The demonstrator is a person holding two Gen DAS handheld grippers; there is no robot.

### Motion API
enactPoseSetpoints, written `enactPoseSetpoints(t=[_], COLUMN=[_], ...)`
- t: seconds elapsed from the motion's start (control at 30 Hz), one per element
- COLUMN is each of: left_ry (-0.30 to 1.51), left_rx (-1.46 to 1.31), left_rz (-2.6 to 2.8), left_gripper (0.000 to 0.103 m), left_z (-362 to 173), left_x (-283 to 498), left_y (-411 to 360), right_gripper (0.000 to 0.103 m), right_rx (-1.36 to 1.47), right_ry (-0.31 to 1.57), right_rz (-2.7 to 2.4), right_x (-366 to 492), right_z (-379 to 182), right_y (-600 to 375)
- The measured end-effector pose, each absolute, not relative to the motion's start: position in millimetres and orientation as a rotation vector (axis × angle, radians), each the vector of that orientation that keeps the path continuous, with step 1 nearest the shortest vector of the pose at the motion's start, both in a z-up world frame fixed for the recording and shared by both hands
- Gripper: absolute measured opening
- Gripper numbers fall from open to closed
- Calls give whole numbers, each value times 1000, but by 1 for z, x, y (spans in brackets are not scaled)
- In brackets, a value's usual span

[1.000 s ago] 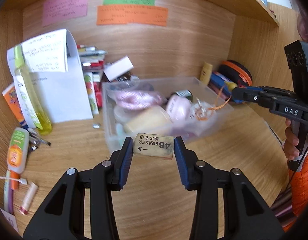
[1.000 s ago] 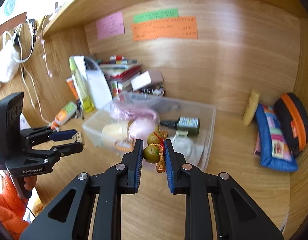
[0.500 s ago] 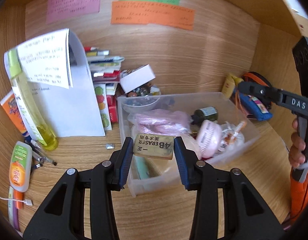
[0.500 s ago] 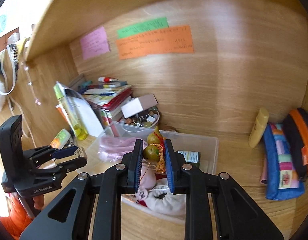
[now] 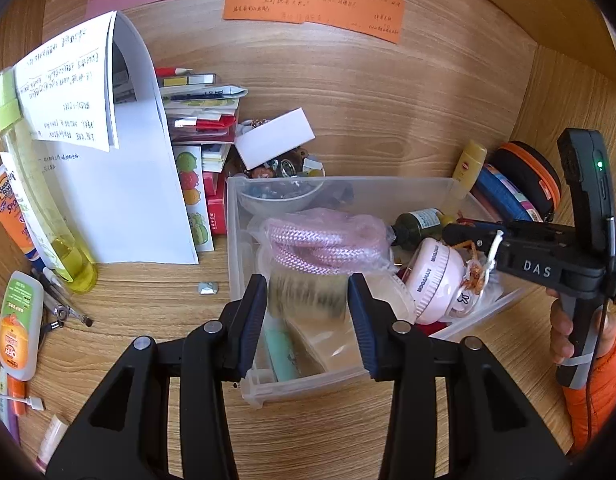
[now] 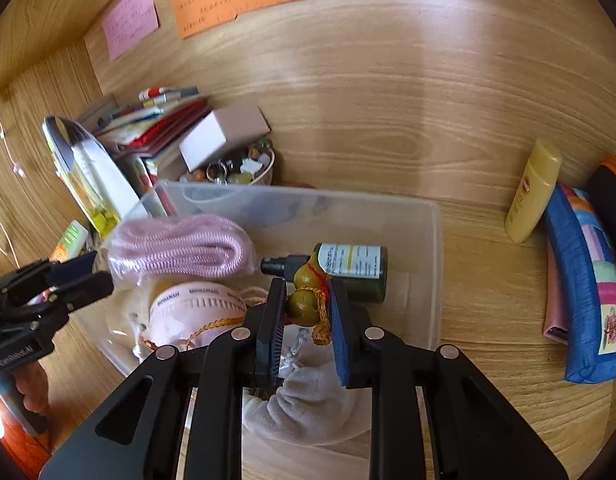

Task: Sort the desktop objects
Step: 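Carry the eraser and tassel beads over the clear box, then open both grippers to drop the eraser and beads into the box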

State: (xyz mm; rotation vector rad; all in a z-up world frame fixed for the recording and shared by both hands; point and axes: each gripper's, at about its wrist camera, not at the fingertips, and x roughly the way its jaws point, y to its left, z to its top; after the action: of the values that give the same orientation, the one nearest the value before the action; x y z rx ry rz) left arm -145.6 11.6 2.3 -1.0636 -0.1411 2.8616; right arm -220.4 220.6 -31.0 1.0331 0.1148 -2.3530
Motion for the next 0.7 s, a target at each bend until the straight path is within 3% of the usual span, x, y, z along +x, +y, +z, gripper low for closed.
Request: enactPoseSetpoints(t=[0.43, 0.6, 0.7], left_ry=[-102, -68, -40], left_rx=[-1045, -1004, -970], left_rz=[2877, 2895, 2905], left_gripper=[44, 53, 64], left_z=[1, 2, 3], left_x=[-140, -134, -131], left_y=[13, 17, 20], right_gripper=[21, 45, 48], right_rx=[1024, 986, 968], right_ry=[195, 199, 188], right_rz=[-2373, -2420, -2435], right_x=[-214, -211, -211], right_z=[-33, -28, -24], right_y=[213, 216, 219])
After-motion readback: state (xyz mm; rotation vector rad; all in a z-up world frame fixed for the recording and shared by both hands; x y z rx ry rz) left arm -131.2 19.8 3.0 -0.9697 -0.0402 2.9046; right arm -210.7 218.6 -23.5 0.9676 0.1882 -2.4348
